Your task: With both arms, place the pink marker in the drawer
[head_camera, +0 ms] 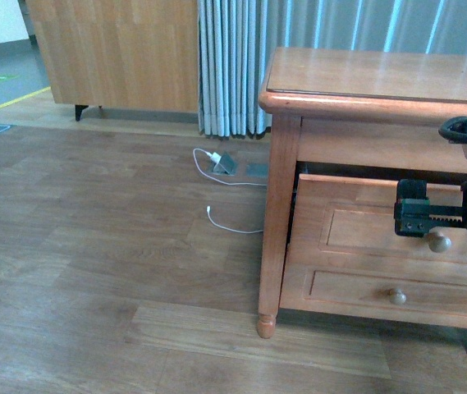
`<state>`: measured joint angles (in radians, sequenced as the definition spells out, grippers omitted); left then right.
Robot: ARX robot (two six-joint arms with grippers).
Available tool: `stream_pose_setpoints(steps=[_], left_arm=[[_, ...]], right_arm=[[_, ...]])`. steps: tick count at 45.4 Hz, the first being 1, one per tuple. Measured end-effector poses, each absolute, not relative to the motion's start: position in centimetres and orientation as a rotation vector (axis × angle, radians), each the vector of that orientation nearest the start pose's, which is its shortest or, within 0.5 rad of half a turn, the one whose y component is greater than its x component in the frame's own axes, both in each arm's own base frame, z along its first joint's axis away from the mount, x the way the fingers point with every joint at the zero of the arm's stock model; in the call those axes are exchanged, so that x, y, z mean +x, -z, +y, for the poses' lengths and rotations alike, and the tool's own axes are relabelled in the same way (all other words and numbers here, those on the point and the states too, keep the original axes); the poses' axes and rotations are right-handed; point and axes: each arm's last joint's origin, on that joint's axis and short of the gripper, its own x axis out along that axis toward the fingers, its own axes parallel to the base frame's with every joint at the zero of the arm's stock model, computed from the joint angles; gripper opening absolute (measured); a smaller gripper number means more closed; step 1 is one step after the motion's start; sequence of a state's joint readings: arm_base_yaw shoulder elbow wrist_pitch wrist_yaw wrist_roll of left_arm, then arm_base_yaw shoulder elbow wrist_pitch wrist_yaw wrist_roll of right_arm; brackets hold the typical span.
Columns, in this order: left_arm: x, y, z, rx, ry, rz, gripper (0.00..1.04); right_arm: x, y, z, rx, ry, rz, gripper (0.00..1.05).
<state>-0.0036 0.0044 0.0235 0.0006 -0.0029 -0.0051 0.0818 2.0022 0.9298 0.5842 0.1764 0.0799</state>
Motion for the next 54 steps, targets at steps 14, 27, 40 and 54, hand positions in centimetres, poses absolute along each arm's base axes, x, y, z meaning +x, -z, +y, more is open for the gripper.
stream_pose_setpoints(steps=[14, 27, 40, 54], left_arm=[[9.6, -17.1, 0.0, -0.005, 0.001, -0.02, 0.99], [9.6, -17.1, 0.0, -0.005, 0.001, -0.02, 0.99], [9.6, -17.1, 0.0, -0.005, 0.001, -0.02, 0.99], [9.6, -17.1, 0.0, -0.005, 0.001, -0.02, 0.99]], right_arm=[[41.2, -10.8, 1.9, 0.023, 0.143, 0.443, 0.96], [42.5, -9.9, 1.3, 0.025, 0.154, 0.449, 0.96], [42.8, -9.7, 1.0, 0.032, 0.153, 0.435, 0.96], [41.3, -10.8, 0.8, 0.036, 0.148, 0.438, 0.96]])
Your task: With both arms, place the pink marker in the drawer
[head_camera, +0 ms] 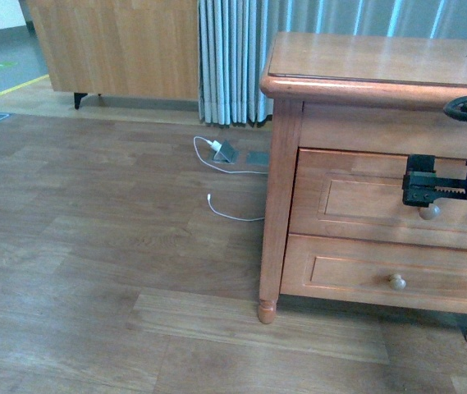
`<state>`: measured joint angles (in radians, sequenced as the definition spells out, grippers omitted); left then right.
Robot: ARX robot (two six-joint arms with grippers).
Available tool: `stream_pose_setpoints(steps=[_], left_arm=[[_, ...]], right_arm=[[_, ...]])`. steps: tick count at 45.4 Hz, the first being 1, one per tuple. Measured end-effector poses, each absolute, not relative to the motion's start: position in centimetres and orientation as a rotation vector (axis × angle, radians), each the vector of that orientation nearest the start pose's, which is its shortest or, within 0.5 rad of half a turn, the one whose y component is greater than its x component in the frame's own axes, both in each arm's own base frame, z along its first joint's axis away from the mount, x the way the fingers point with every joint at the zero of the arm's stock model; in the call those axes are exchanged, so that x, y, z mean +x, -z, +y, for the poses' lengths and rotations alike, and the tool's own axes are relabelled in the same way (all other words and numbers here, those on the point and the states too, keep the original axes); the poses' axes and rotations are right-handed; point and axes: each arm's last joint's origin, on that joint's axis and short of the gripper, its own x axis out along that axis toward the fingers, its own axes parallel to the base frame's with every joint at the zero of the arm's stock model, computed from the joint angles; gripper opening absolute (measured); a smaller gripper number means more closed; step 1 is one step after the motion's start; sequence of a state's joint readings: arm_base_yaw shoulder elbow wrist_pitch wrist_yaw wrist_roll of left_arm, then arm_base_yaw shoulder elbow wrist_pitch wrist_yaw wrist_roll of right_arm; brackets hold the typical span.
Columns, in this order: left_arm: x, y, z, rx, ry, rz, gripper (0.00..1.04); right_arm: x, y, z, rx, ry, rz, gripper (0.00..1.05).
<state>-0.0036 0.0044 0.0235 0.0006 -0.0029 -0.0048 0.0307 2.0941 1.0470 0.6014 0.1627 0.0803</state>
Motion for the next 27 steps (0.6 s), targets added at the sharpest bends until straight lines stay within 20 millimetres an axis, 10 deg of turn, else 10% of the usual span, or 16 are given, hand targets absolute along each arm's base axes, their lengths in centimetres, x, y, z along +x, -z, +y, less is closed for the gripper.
stream_pose_setpoints(steps=[27], left_arm=[[9.6, -17.1, 0.0, -0.005, 0.001, -0.02, 0.99]], right_arm=[[30.5, -16.1, 0.2, 0.1, -0.03, 0.478, 0.96]])
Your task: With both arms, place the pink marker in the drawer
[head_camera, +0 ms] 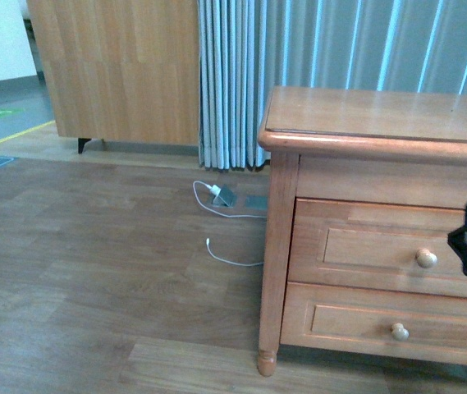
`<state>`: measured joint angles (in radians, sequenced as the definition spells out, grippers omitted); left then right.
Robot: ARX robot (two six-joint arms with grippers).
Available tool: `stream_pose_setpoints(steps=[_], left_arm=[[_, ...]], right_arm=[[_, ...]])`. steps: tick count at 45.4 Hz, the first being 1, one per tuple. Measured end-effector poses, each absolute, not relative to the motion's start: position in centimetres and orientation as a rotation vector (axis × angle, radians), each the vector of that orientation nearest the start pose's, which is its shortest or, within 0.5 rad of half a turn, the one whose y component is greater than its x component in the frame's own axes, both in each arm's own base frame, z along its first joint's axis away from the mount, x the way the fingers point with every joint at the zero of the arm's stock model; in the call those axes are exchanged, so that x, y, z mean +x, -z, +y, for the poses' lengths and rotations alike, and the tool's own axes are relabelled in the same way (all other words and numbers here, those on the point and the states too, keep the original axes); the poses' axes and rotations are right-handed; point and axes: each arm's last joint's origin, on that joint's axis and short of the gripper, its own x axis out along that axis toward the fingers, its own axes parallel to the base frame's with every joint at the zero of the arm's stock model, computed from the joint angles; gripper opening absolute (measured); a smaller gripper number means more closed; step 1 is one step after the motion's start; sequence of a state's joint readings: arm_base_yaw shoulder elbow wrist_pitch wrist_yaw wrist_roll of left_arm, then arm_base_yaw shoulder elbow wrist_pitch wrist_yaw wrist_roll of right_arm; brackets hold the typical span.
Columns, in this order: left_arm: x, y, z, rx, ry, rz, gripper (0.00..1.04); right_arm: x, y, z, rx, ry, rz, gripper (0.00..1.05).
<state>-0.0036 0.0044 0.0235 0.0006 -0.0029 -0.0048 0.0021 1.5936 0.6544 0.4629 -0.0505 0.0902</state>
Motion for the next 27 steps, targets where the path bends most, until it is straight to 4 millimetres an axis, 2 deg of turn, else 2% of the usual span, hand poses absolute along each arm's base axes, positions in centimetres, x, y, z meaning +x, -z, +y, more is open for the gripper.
stream_pose_setpoints(steps=[4, 9, 24, 27], left_arm=[[9.6, -17.1, 0.0, -0.005, 0.001, -0.02, 0.99], [9.6, -17.1, 0.0, -0.005, 0.001, -0.02, 0.99], [9.6, -17.1, 0.0, -0.005, 0.001, -0.02, 0.99], [9.6, -17.1, 0.0, -0.005, 0.001, -0.02, 0.99]], right_arm=[[27.8, -17.4, -0.7, 0.115, -0.051, 0.461, 0.96], [25.7, -18.3, -1.6, 0.12, -0.053, 0.442, 0.96], [17.9, -19.9, -3.8, 0.165, -0.063, 0.379, 0.96], [17.1, -20.3, -3.9, 0.158, -0.051, 0.341, 0.96]])
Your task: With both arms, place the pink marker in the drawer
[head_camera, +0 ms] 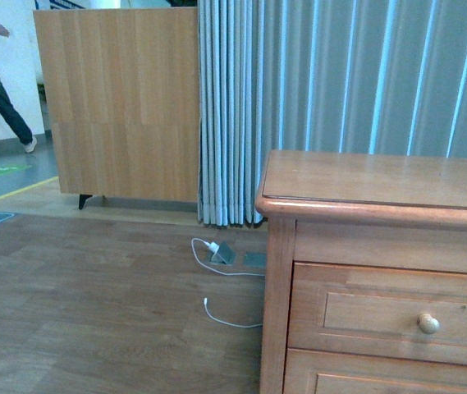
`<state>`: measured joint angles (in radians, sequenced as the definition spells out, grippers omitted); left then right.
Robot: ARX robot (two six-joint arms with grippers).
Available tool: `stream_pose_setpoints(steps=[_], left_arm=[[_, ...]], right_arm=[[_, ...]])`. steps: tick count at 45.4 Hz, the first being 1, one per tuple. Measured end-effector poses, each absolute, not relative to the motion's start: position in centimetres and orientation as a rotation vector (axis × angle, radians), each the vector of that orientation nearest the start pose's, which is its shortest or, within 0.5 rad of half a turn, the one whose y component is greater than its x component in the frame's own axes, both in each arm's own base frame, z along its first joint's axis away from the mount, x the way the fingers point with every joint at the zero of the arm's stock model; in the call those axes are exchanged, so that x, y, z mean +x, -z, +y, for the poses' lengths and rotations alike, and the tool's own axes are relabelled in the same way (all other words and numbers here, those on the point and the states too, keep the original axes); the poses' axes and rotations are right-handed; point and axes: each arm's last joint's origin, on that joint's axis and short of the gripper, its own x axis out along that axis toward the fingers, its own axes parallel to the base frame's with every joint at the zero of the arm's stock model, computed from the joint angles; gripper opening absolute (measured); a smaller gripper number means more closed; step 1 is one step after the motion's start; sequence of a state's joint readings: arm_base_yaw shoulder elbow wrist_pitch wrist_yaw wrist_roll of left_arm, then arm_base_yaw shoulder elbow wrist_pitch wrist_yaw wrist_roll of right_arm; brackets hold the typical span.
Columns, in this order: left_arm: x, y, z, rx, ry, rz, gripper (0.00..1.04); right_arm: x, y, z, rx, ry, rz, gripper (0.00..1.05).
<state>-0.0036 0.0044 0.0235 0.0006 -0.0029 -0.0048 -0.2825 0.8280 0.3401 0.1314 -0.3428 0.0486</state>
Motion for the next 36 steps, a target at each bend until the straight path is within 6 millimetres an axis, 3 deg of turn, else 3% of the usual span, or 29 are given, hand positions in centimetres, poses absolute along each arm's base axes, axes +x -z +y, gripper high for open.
stream_pose_setpoints(steps=[10, 15, 19, 36], left_arm=[[9.6, -17.1, 0.0, -0.005, 0.001, -0.02, 0.99], [9.6, -17.1, 0.0, -0.005, 0.0, -0.02, 0.99], [9.6, -17.1, 0.0, -0.005, 0.001, -0.02, 0.99], [9.6, -17.1, 0.0, -0.005, 0.001, -0.02, 0.99]], right_arm=[[17.0, -20.3, -4.0, 0.151, -0.046, 0.328, 0.95], [16.4, -19.2, -3.4, 0.046, 0.016, 0.096, 0.76], [15.8, -19.2, -2.9, 0.022, 0.015, 0.025, 0.64], [13.7, -18.0, -1.2, 0.006, 0.007, 0.005, 0.01]])
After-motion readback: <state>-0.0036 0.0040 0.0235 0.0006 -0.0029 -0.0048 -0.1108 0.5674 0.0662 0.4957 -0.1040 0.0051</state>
